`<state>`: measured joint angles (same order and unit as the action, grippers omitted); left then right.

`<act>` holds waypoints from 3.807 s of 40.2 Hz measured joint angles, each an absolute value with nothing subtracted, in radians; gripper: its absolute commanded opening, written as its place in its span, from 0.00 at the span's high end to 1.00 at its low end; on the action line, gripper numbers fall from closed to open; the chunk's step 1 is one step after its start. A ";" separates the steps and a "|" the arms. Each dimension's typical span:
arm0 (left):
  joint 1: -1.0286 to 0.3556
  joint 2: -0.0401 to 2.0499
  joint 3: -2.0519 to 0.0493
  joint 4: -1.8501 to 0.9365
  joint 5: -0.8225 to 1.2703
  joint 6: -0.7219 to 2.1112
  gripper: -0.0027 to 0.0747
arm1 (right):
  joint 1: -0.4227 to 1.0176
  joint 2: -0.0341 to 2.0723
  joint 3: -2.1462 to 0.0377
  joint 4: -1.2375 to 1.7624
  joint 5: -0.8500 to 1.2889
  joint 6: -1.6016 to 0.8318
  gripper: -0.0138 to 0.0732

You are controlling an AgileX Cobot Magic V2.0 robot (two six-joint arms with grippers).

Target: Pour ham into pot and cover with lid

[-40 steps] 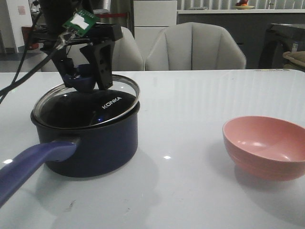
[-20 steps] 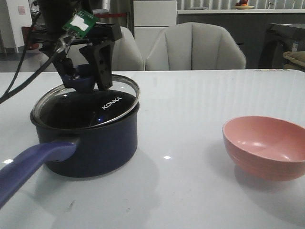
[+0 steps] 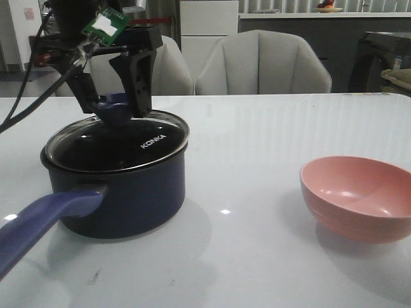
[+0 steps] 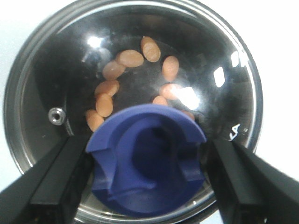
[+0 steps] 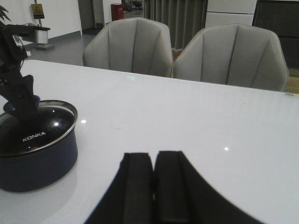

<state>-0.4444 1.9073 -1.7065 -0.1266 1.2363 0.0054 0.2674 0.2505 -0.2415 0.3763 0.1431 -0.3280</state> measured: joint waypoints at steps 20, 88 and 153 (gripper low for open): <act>-0.444 1.642 -1.573 -0.062 1.238 0.009 0.25 | 0.267 0.251 -0.241 0.376 0.143 -0.328 0.68; -0.444 0.041 -0.344 0.079 0.602 -0.087 0.81 | 0.267 0.251 -0.241 0.376 0.143 -0.328 0.68; -0.076 -0.005 0.006 0.063 0.101 -0.087 0.81 | 0.267 0.251 -0.241 0.376 0.143 -0.328 0.68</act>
<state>-0.0764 -0.0048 0.0065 0.0630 0.1014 -0.0873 0.2674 0.2505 -0.2415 0.3763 0.1431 -0.3280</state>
